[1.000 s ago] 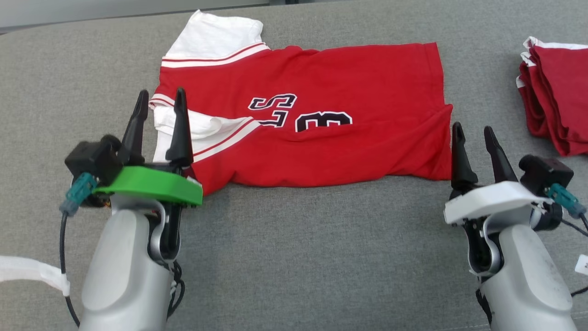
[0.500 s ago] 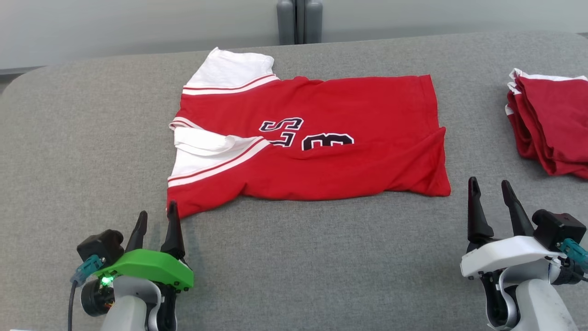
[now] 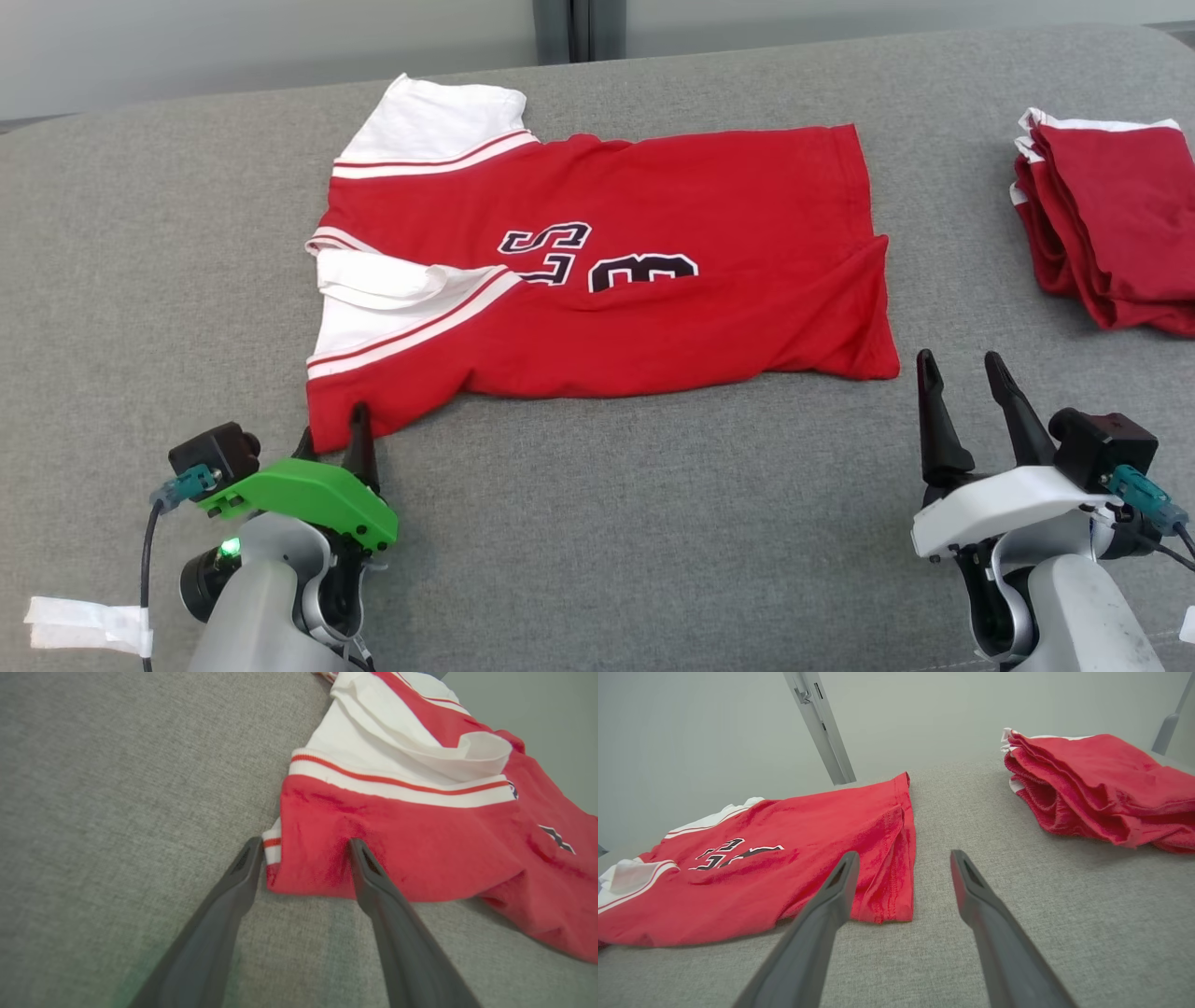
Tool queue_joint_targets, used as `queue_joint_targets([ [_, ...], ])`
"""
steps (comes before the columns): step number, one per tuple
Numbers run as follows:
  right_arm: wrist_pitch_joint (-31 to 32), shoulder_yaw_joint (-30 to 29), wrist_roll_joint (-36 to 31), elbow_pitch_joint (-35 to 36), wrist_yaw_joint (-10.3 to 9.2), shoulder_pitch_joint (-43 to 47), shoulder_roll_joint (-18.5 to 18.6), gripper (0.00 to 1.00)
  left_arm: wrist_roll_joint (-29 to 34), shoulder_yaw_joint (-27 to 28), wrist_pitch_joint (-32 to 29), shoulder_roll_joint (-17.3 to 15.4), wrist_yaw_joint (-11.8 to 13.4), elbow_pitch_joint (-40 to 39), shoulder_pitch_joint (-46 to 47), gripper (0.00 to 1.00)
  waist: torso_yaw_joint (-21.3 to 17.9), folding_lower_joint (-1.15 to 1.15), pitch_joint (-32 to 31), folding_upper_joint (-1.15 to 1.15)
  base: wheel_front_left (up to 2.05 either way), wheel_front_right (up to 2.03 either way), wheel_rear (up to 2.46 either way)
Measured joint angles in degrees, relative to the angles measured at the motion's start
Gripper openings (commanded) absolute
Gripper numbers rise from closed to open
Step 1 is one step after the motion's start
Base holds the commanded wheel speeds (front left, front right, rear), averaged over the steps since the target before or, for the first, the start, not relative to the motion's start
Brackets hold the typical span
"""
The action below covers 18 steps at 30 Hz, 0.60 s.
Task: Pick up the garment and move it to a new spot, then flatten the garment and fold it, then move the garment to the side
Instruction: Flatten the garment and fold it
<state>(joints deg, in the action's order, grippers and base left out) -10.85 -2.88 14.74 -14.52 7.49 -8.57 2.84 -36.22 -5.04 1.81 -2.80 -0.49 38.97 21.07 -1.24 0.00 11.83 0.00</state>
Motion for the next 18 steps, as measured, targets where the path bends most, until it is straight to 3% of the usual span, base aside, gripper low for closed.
queue_joint_targets([
  [1, 0.5, 0.1, -0.5, -0.1, 0.00, 0.0, 0.0, 1.00, -0.1, 0.0, 0.0, 0.0, 0.1, 0.1, 0.2, 0.00, -0.2, 0.00, 0.1, 0.00, 0.00, 0.00, 0.00],
  [13, 5.6, 0.6, -1.3, -8.5, 0.00, -4.9, 0.0, 1.00, -0.6, -2.1, 2.8, 0.0, -0.8, -5.2, 0.6, 0.00, 1.8, 0.00, -0.1, 0.00, 0.00, 0.00, 0.00],
  [18, 4.9, -1.1, -7.3, -15.8, 0.00, -9.2, 0.0, 1.00, -1.1, -3.9, 2.3, 0.1, -0.3, -9.0, -0.3, 0.00, 3.4, 0.00, 0.2, 0.00, 0.00, 0.00, 0.00],
])
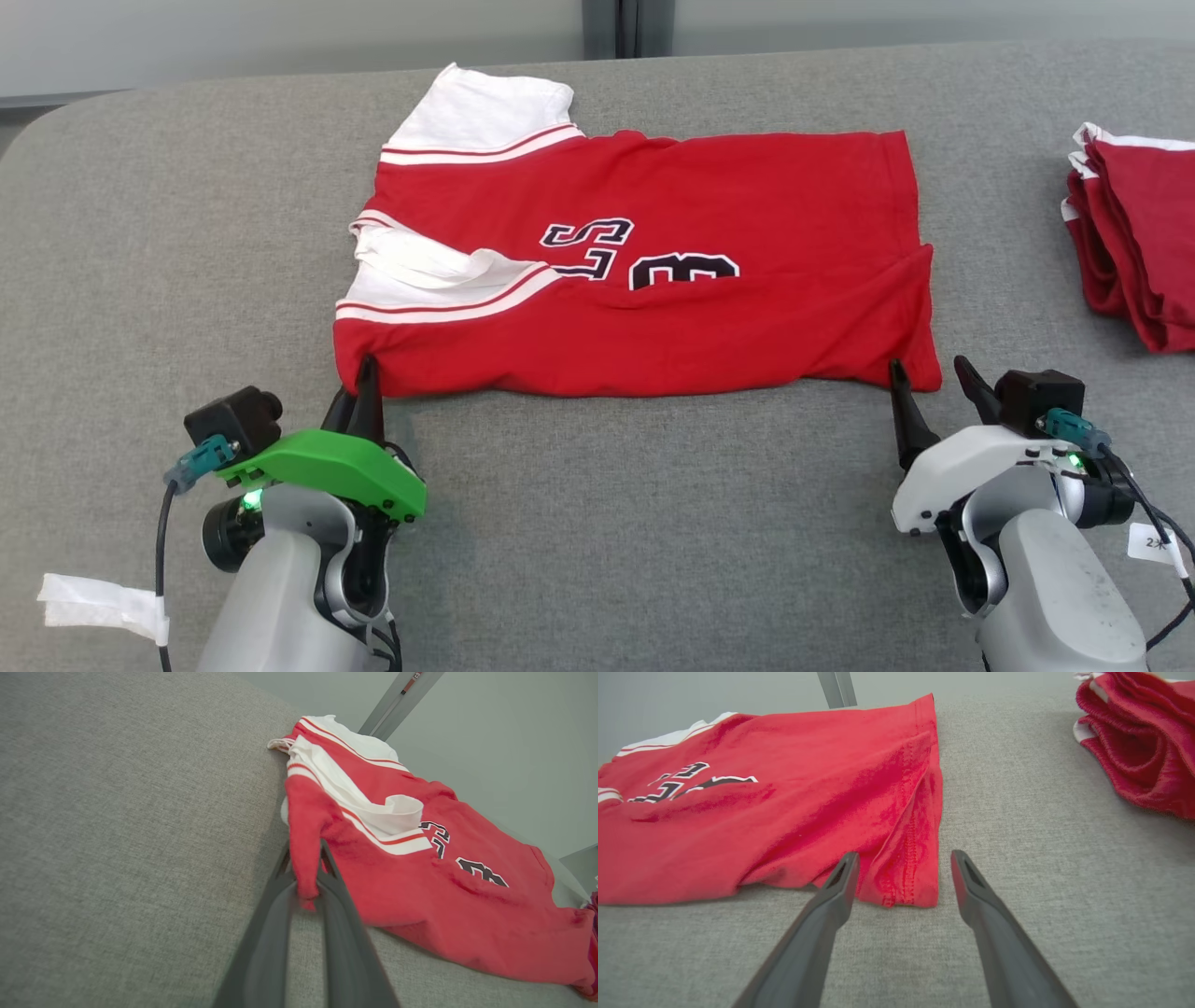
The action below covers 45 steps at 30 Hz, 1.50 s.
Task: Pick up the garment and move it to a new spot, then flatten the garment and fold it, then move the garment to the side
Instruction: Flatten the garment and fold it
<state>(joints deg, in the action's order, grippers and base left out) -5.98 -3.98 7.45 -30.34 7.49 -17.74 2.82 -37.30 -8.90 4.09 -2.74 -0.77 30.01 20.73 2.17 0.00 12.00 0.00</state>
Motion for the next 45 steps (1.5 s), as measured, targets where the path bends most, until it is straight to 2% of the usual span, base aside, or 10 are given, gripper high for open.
queue_joint_targets([
  [9, 0.2, -3.3, -6.5, -10.8, 0.01, -5.1, 0.0, 0.97, -0.4, -0.8, 0.0, 0.0, 1.3, -3.3, -2.0, 0.00, 1.6, 0.00, 0.0, 0.00, 0.00, 0.00, 0.00],
  [10, 0.2, -3.3, -6.5, -11.6, 0.01, -5.3, 0.0, 0.61, -0.4, -0.8, 0.0, -0.1, 1.3, -3.6, -2.1, 0.00, 1.6, 0.00, -0.2, 0.00, 0.00, 0.00, 0.00],
  [11, 0.1, -3.4, -6.5, -12.2, 0.01, -5.4, 0.0, 0.40, -0.4, -0.8, 0.1, -0.2, 1.3, -3.8, -2.3, 0.00, 1.5, 0.00, -0.4, 0.00, 0.00, 0.00, 0.00],
  [13, 0.0, -3.4, -5.8, -12.9, 0.02, -5.5, 0.0, 0.03, -0.4, -0.7, 0.2, -0.5, 1.4, -4.1, -2.6, 0.00, 1.4, 0.00, -0.8, 0.00, 0.00, 0.00, 0.00],
  [14, -0.2, -3.5, -4.9, -13.3, 0.04, -5.5, 0.0, 0.00, -0.4, -0.6, 0.5, -0.7, 1.4, -4.3, -2.7, 0.00, 1.4, 0.00, -1.1, 0.00, 0.00, 0.00, 0.00],
  [22, -0.6, -3.7, -1.0, -8.8, 0.04, -4.8, -0.1, 0.00, -0.3, -0.1, 1.0, -3.0, 1.6, -7.7, -3.3, 0.00, 0.5, 0.00, -3.7, 0.00, 0.00, 0.00, 0.00],
  [30, 5.5, -2.4, 2.7, 7.4, 0.04, 4.7, -0.1, 0.00, 0.1, -1.3, -3.3, -5.7, 2.4, -17.2, -10.4, 0.00, -0.3, 0.00, -5.3, 0.00, 0.00, 0.00, 0.00],
  [38, 12.2, -2.9, 4.8, 21.8, 0.04, 18.7, 0.0, 0.00, 0.0, -3.4, -10.7, -7.5, 6.0, -25.5, -22.8, 0.00, 0.3, 0.00, -4.9, 0.00, 0.00, 0.00, 0.00],
  [44, 13.9, -4.3, 6.3, 25.4, 0.04, 23.2, 0.0, 0.00, -0.8, -3.6, -13.1, -8.2, 7.8, -28.1, -25.6, 0.00, 0.5, 0.00, -4.4, 0.00, 0.00, 0.00, 0.00],
  [45, 13.9, -4.3, 6.3, 25.4, 0.04, 23.4, -0.1, 0.00, -0.8, -3.5, -13.1, -8.3, 8.3, -28.2, -25.6, 0.08, 0.4, 0.00, -4.2, 0.00, 0.00, 0.00, 0.00],
])
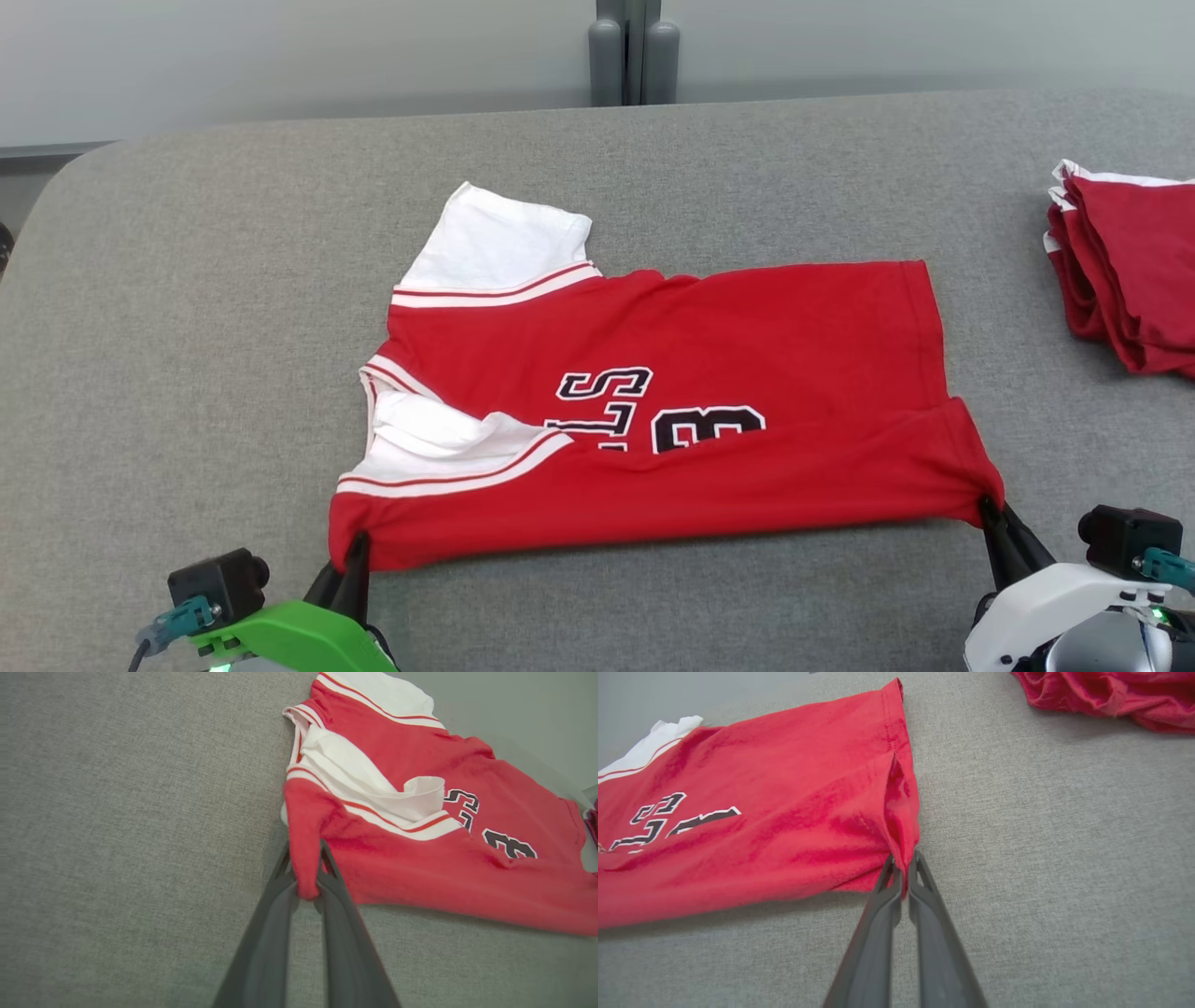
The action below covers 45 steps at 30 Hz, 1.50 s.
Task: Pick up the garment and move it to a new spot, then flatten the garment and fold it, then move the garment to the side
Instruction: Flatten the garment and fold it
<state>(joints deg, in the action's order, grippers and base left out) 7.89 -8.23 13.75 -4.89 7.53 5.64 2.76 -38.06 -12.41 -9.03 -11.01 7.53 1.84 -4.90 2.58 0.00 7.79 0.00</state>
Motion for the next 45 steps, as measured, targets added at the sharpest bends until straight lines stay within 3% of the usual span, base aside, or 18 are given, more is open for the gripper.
queue_joint_targets([
  [1, -0.2, 0.0, 0.0, 0.0, 0.00, 0.0, 0.0, 0.30, 0.3, 0.0, 0.0, -0.1, 0.3, 0.0, 0.0, 0.48, -0.1, 0.00, 0.2, 0.00, 0.00, 0.00, 0.00],
  [2, -0.6, 0.1, 0.0, 0.1, 0.00, 0.1, 0.0, 0.49, 0.7, 0.0, 0.0, -0.3, 0.6, -0.1, 0.0, 1.00, -0.2, 0.00, 0.4, 0.00, 0.00, 0.00, 0.00],
  [3, -0.8, 0.1, 0.1, 0.1, 0.00, 0.3, 0.0, 1.00, 0.8, 0.2, 0.0, -0.4, 0.6, -0.2, 0.0, 1.00, -0.3, 0.00, 0.6, 0.00, 0.00, 0.00, 0.00],
  [12, -3.9, -1.7, 0.1, 1.5, -0.01, 0.4, 0.0, 1.00, 3.1, 2.7, -0.9, -6.3, 0.4, -1.7, 5.9, 1.00, -2.3, 0.00, 3.4, 0.00, 0.00, 0.00, 0.00],
  [23, -4.5, 3.4, -3.0, 7.6, -0.02, -10.3, 0.1, 1.00, 7.9, -1.6, -9.9, -13.4, -7.0, 5.0, 33.2, 1.00, -6.1, 0.00, 9.5, 0.00, 0.00, 0.00, 0.00],
  [32, -6.7, 9.8, -2.6, 6.4, -0.02, -19.1, 0.1, 1.00, 9.4, -2.8, -18.0, -17.1, -10.1, 15.1, 50.4, 1.00, -10.6, 0.00, 16.9, 0.00, 0.00, 0.00, 0.00],
  [39, -9.0, 12.3, -2.2, 4.2, -0.02, -22.2, 0.1, 1.00, 7.3, -2.5, -23.1, -19.6, -11.3, 18.6, 52.8, 1.00, -15.1, 0.00, 21.5, 0.00, 0.00, 0.00, 0.00],
  [45, -10.2, 12.7, -2.1, 3.2, -0.02, -22.9, 0.1, 1.00, 6.4, -1.4, -23.3, -21.2, -11.2, 20.1, 52.4, 1.00, -18.2, 0.00, 23.8, 0.00, 0.00, 0.00, 0.00],
])
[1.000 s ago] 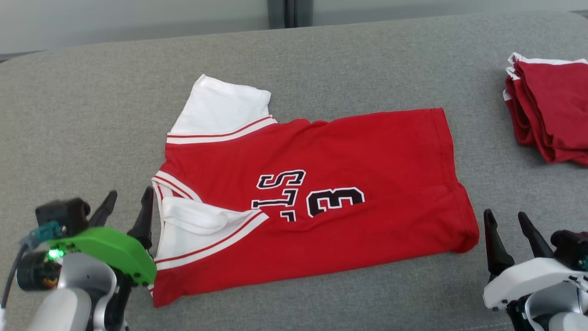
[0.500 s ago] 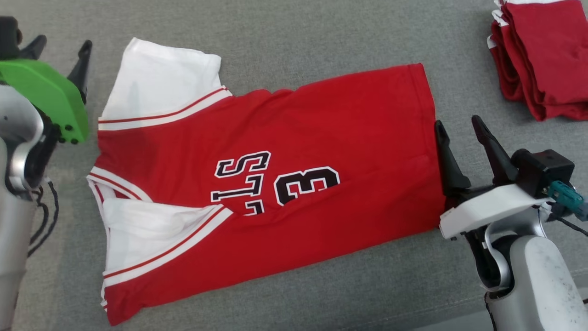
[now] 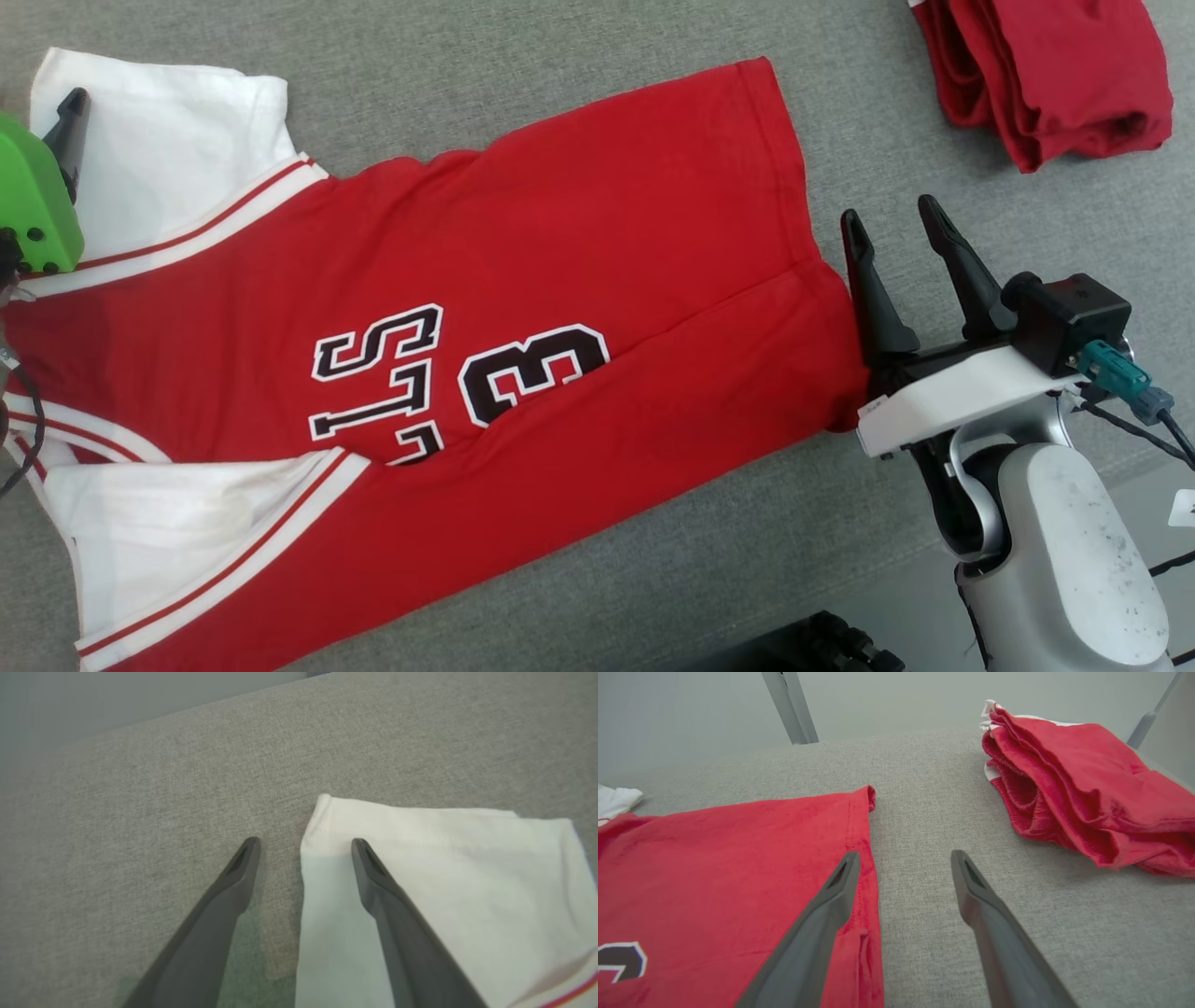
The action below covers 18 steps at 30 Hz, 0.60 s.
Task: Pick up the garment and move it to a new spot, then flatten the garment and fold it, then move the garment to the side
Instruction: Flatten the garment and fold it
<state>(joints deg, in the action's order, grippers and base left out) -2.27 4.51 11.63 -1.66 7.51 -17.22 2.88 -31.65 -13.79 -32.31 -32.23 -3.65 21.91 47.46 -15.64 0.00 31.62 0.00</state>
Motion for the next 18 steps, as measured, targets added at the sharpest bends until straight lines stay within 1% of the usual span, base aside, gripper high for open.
queue_joint_targets([
  [4, -0.4, 0.4, 0.4, 0.0, 0.00, -0.7, 0.0, 1.00, -0.1, 0.2, -0.7, -0.8, 0.2, -0.3, -0.4, 1.00, -1.4, 0.00, 0.8, 0.00, 0.00, 0.00, 0.00],
  [9, -0.3, 1.1, 0.2, 0.2, 0.00, -1.5, 0.0, 1.00, -0.1, 0.6, -1.5, -1.6, 1.7, -0.7, -0.3, 1.00, -2.5, 0.00, 1.5, 0.00, 0.00, 0.00, 0.00],
  [10, -0.1, 1.3, 0.0, 0.2, 0.00, -1.9, 0.0, 1.00, -0.1, 0.6, -1.8, -1.7, 1.8, -0.7, -0.3, 0.88, -2.6, 0.00, 1.6, 0.00, 0.00, 0.00, 0.00],
  [11, 0.0, 1.4, -0.3, 0.3, 0.00, -2.3, 0.0, 1.00, -0.1, 0.6, -1.9, -1.8, 1.9, -0.8, -0.3, 0.40, -2.7, 0.00, 1.7, 0.00, 0.00, 0.00, 0.00],
  [12, 0.2, 1.6, -0.5, 0.4, 0.00, -2.7, 0.0, 1.00, -0.1, 0.6, -2.0, -1.8, 1.9, -1.0, -0.3, 0.13, -2.8, 0.00, 1.8, 0.00, 0.00, 0.00, 0.00],
  [13, 0.3, 1.6, -1.0, 0.4, 0.01, -3.0, 0.0, 1.00, -0.2, 0.5, -2.0, -1.8, 1.9, -1.1, -0.3, 0.00, -2.7, 0.00, 1.8, 0.00, 0.00, 0.00, 0.00],
  [18, 3.0, 2.3, -2.8, -1.4, 0.01, -7.6, 0.5, 1.00, -0.4, -0.3, -0.3, -0.5, 1.5, -1.8, -0.3, 0.00, -1.7, 0.00, 1.0, 0.00, 0.00, 0.00, 0.00],
])
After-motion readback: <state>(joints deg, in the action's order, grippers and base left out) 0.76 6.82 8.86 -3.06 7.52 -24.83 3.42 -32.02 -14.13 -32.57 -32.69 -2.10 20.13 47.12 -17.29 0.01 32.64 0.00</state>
